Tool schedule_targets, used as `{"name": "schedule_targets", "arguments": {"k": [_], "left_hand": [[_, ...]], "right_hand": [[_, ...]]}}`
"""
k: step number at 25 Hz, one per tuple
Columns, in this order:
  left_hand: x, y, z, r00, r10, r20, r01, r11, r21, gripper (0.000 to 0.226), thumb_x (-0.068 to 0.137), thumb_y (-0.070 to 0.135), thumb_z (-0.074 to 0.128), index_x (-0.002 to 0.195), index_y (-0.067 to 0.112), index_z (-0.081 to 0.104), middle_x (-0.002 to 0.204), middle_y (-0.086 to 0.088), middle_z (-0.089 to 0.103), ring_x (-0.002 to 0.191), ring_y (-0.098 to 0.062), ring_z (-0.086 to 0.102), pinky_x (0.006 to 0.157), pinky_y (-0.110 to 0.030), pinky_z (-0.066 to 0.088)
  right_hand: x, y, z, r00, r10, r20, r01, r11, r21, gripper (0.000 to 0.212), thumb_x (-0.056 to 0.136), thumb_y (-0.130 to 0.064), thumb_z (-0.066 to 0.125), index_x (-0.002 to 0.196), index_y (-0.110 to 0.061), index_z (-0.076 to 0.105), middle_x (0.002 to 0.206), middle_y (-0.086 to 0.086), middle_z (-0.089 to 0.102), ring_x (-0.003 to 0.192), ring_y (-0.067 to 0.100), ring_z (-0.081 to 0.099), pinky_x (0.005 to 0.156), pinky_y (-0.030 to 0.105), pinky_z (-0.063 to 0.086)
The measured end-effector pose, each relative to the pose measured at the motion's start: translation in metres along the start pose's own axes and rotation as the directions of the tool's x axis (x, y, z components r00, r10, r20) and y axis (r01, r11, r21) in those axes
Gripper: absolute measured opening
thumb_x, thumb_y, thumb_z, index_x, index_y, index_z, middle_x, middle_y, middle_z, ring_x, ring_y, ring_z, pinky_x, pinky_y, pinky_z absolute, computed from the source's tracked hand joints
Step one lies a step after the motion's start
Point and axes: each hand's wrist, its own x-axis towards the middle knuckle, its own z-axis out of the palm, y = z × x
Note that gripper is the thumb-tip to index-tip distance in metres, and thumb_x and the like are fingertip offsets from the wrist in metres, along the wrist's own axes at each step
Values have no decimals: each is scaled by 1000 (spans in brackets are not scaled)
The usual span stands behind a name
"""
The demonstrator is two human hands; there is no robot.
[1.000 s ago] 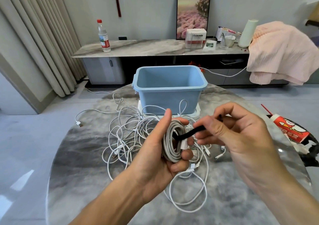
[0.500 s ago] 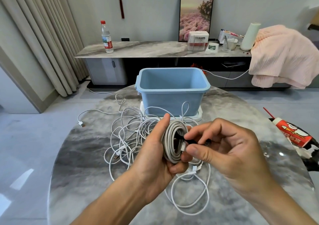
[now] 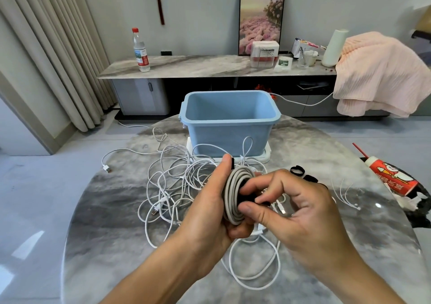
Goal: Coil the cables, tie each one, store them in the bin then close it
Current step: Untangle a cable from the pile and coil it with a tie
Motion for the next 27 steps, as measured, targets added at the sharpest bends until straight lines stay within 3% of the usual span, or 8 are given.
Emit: {"name": "schedule_targets", "arguments": {"k": [2,3,6,9,15,18,21,27], "left_hand": [[-1,-1,1,1000,3,-4,-3,1000,21,55,92,60,42,110,16,68,66,-3,52,44,-12,36,42,-22,13],[-1,-1,1,1000,8,-3,-8,999,38,53,92,61,41,119,23,67,68,-3,55,46,-13,39,44,-23,13],[-2,1,0,999,18,33,-21,993,119,50,92,65,34,118,39,67,73,-5,57,51,-14,43,47,-25,14],[-3,1,1,998,11,65,-22,985,169,56,91,68,25,118,41,67,70,-7,54,51,-13,42,48,-26,12],[-3,6,-4,997,-25,78,10,981,194,45,92,57,40,119,35,68,70,-5,53,51,-12,38,46,-24,10],[-3,8,-4,996,-41,79,24,980,198,40,90,52,45,106,25,71,69,-5,53,50,-12,38,45,-23,9],[-3,6,-3,992,-87,90,64,970,233,36,87,52,49,90,20,66,69,-6,53,49,-12,38,45,-23,9],[-3,4,-5,987,-94,133,62,973,224,32,81,51,52,82,23,69,71,-7,53,50,-12,37,43,-23,9]], "right_hand": [[-1,1,2,997,61,-54,-55,992,112,27,70,-25,84,67,-28,57,89,-5,75,81,18,72,72,43,57],[0,1,2,993,84,-81,-69,983,172,29,71,-22,87,66,-25,58,87,-2,75,74,18,71,69,39,58],[5,-5,-5,989,52,-140,-36,992,119,24,72,-26,86,68,-21,62,69,-3,67,56,16,59,56,21,48],[11,-8,-18,985,102,-138,-80,984,157,16,67,-20,84,68,-20,67,56,-3,64,46,7,54,47,17,43],[15,-10,-35,989,64,135,-93,971,220,15,64,-3,79,74,-12,74,76,-11,74,64,4,69,61,13,51],[16,-10,-45,980,-14,200,-4,996,89,11,72,-15,85,77,-15,74,92,-5,73,90,14,71,76,24,54],[15,-10,-48,976,30,216,-41,998,48,10,78,-23,79,81,-22,69,111,-5,73,108,19,68,93,36,52],[12,-9,-40,975,26,219,-49,994,102,15,83,-15,71,80,-25,60,108,-10,75,101,15,72,85,30,57]]}}
